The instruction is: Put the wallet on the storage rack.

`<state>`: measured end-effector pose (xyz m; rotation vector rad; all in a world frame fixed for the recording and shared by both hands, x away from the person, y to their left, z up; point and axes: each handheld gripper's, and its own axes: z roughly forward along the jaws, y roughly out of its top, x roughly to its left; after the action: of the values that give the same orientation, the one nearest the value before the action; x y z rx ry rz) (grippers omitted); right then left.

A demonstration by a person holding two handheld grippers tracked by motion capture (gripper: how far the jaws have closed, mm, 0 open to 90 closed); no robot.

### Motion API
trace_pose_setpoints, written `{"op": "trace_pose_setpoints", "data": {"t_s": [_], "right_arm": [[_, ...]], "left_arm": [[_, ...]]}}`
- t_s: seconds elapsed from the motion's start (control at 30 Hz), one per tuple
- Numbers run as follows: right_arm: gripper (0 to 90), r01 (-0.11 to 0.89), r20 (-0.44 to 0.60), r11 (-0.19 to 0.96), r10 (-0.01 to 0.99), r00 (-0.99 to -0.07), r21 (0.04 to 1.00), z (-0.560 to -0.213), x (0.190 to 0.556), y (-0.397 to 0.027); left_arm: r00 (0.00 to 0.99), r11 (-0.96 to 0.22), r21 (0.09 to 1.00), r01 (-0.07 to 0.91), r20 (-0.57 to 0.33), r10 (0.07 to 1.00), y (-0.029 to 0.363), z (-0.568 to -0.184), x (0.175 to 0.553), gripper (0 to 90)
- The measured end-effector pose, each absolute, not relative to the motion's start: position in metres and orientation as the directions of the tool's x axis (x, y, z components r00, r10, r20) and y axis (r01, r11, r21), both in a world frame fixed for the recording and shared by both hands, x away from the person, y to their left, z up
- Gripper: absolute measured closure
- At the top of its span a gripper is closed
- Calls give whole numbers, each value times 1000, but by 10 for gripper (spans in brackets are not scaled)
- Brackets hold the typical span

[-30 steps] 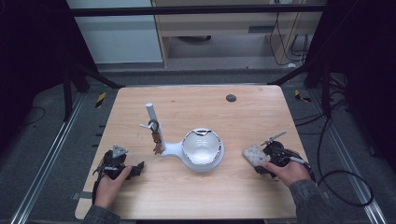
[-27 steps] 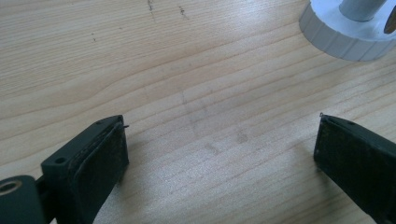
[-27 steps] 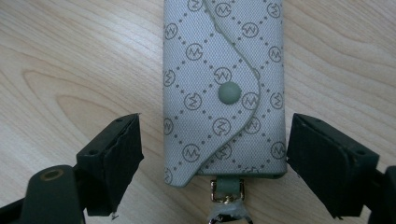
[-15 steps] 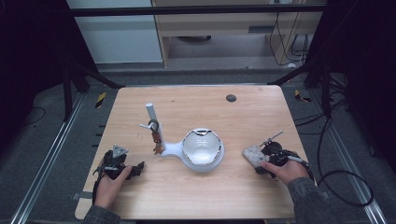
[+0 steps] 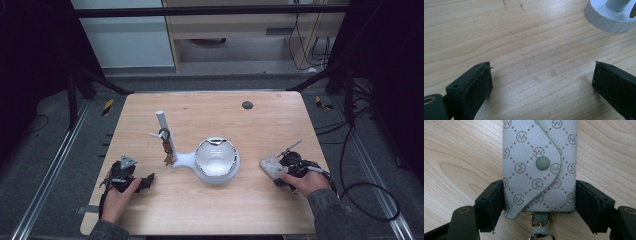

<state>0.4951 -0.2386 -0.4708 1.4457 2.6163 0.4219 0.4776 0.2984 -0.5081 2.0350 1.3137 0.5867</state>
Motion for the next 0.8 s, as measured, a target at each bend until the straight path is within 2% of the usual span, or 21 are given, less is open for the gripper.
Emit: {"op": "trace_pose_setpoints", "data": {"t_s": [0.33,0.8], "right_arm": [[312,776,1,563,809,-587,284,-463,496,-237],[314,650,-89,685,708,-701,328,-401,473,-213]], "left_arm": [[402,-298,716,631,27,915,298,-508,478,21],[402,-298,717,631,27,915,298,-508,477,22]]}}
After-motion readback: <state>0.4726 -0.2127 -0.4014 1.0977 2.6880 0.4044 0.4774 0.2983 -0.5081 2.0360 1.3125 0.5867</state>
